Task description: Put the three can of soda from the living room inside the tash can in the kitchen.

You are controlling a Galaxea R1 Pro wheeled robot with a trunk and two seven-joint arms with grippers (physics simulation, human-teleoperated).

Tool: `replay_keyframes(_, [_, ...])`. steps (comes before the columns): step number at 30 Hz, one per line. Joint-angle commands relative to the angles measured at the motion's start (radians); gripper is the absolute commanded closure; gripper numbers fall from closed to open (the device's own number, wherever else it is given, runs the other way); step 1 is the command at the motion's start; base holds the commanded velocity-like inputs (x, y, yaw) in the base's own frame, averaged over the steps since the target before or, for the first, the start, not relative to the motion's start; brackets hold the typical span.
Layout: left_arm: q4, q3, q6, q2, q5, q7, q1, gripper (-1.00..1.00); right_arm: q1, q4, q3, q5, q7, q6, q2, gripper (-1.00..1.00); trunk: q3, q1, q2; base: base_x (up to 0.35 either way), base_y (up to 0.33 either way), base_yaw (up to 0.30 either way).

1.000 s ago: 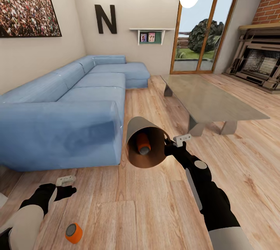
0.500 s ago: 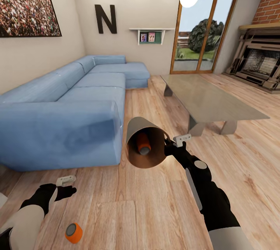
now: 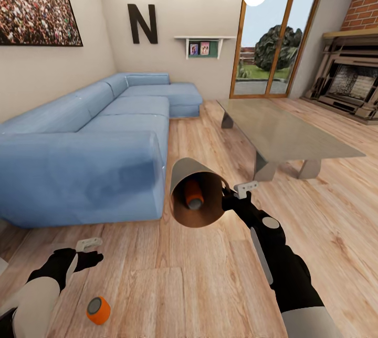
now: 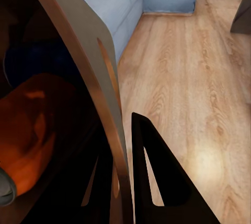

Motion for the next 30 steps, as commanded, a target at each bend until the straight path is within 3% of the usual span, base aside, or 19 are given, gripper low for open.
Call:
replay_keyframes(1, [0.0,0.0,0.0,0.0,0.0,0.0,0.0,-1.0,0.0,-0.002,0.0,-0.011,0.006,0.001,0.0,1.0,-0.003,0.004,-0.007,0.0,0.0,0.0])
replay_keyframes(5, [0.0,0.0,0.0,0.0,0.0,0.0,0.0,-1.0,0.0,-0.002,0.0,-0.011,0.006,0.001,0.0,1.0,-0.016,0.019,-0.035,0.0,0.0,0.0])
replay_keyframes(30, [0.0,0.0,0.0,-0.001,0.003,0.0,0.0,-1.0,0.0,-0.002,0.001,-0.012,0.006,0.001,0.0,1.0,-0.016,0.019,-0.035,0.0,0.0,0.0])
